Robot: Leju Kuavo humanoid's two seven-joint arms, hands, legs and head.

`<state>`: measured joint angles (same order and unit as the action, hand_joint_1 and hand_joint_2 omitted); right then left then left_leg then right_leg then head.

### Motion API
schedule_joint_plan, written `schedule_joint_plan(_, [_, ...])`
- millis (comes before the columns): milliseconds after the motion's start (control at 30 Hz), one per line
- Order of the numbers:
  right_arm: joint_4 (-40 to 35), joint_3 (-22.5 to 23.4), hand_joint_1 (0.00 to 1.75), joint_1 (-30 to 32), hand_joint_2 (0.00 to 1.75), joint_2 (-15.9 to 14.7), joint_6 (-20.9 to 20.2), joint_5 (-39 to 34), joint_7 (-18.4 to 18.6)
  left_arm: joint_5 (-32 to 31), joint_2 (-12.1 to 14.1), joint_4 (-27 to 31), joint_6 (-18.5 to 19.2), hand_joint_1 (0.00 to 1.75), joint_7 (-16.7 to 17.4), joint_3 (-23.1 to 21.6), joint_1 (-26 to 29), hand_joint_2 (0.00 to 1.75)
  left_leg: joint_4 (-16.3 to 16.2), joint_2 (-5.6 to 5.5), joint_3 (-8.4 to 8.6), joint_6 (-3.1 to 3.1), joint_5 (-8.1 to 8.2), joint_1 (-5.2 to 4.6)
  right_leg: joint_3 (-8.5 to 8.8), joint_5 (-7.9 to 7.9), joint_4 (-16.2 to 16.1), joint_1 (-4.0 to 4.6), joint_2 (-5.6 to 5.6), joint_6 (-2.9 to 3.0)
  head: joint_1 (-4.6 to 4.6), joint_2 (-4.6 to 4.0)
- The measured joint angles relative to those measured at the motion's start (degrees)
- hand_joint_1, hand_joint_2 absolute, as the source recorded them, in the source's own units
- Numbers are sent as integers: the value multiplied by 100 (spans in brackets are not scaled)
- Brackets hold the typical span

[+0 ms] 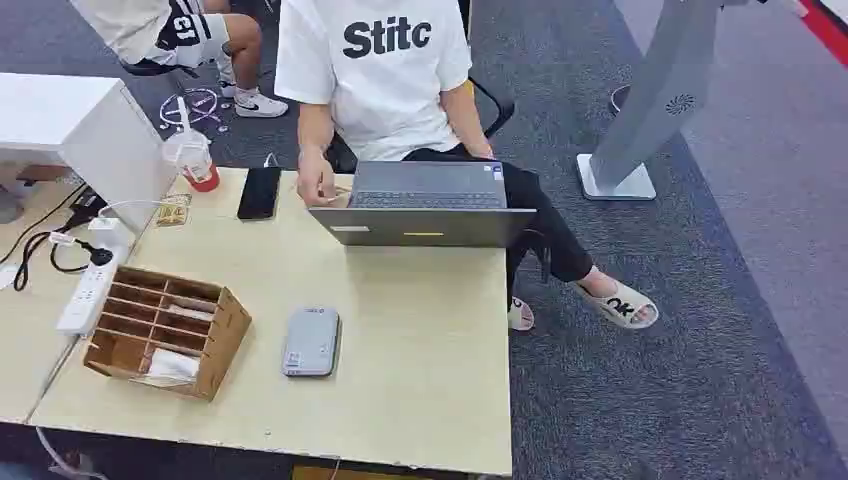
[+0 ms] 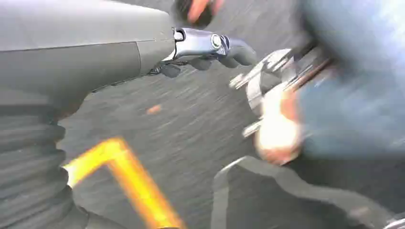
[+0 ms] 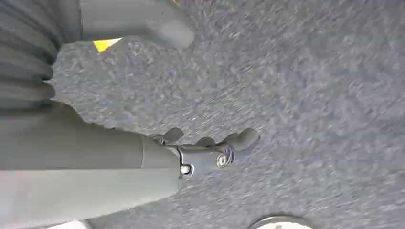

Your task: Pass the card to the sensor for recognition and then transmit it.

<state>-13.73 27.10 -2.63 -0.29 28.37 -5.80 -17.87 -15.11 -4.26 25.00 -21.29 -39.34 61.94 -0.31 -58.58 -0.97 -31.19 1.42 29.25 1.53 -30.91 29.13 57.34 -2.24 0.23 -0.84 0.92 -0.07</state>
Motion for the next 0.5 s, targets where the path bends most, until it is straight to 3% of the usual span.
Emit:
schedule_joint_plan(67, [35,0,0,1,175,48,105,234,413,146,-48,658,23,0,-41,229,-7,175,0,0,0,1,0,1,0,0,1,1,0,0,-2,0])
schedule_joint_plan(200, [87,-17,0,6,175,199,215,582,1092,565,-256,2220,840,0,-96,342,125,175,0,4,0,1,0,3,0,0,1,3,5,0,0,0])
schedule_joint_plan(300, [109,-17,0,2,175,315,285,639,1409,418,-610,3611,885,0,-96,326,313,175,0,6,-2,0,0,3,1,0,1,3,8,0,5,0])
schedule_joint_plan(367, [118,-9,0,4,175,378,274,621,1542,670,-886,4715,891,0,-103,94,626,175,-3,18,0,-8,6,3,-2,0,0,2,19,0,9,0])
schedule_joint_plan(433, [129,35,0,4,175,448,199,593,1588,984,-1056,5733,839,0,-98,-354,953,175,-8,17,-2,-9,6,1,-4,0,0,1,20,-1,2,0])
schedule_joint_plan(500, [131,68,0,-2,175,505,77,599,1538,923,-1194,6804,671,0,-103,-921,1318,175,-12,15,-3,-13,9,1,-11,1,-2,1,16,-2,9,0])
